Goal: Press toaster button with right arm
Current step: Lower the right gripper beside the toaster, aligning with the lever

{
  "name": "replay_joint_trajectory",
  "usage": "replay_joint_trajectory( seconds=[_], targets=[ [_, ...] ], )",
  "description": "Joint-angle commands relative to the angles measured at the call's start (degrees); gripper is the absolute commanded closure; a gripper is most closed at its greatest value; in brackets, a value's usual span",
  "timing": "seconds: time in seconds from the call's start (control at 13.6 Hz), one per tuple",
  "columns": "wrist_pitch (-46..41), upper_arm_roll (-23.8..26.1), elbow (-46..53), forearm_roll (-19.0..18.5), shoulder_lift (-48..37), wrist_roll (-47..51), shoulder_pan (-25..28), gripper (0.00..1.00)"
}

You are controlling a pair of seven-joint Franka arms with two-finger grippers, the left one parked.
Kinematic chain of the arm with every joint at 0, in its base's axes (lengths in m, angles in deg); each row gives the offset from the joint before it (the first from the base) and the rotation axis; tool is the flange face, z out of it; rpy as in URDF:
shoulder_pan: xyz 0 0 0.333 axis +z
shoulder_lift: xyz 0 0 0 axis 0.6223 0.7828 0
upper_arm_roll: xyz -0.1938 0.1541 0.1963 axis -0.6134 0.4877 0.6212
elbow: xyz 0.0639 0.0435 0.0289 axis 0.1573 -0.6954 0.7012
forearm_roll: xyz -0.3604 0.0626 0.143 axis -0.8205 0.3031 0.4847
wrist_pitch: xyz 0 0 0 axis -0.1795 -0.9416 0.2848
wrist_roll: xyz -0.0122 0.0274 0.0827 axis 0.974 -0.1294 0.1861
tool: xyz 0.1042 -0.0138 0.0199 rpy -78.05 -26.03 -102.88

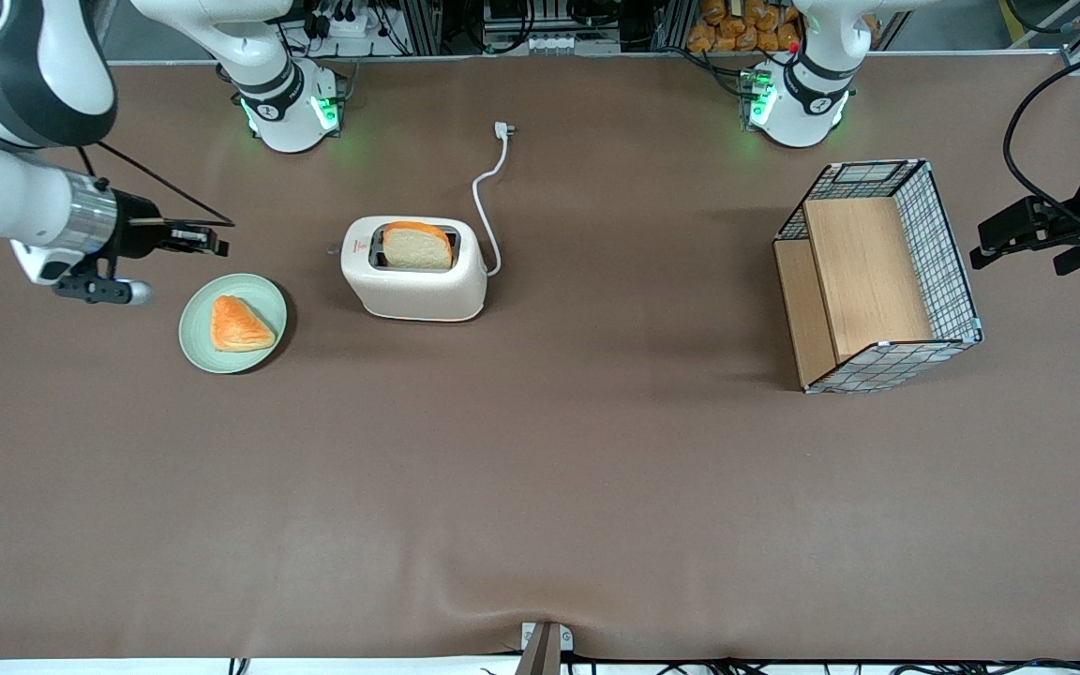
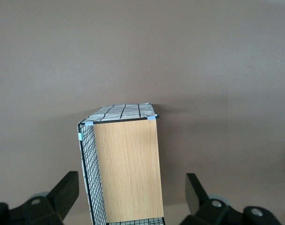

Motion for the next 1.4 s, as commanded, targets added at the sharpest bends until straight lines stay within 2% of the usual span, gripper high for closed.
replay_joint_trajectory(
  seconds=[0.0,0.29,0.52,0.74,1.18,1.33],
  targets=[
    [5.4,0.0,-7.6,2.7,-3.7,-0.3,1.4,1.00],
    [9.2,0.0,-11.2,5.1,-3.3,-0.3,3.9,1.00],
    [14.0,0.0,-15.3,5.3,-3.2,-0.3,6.6,1.00],
    [17.0,0.0,-18.2,6.0,-3.0,-3.4,7.0,1.00],
    [21.6,0.0,-23.9,13.6,-3.1,-14.0,6.6,1.00],
    [21.6,0.0,-24.1,13.9,-3.1,-14.4,6.7,1.00]
  ],
)
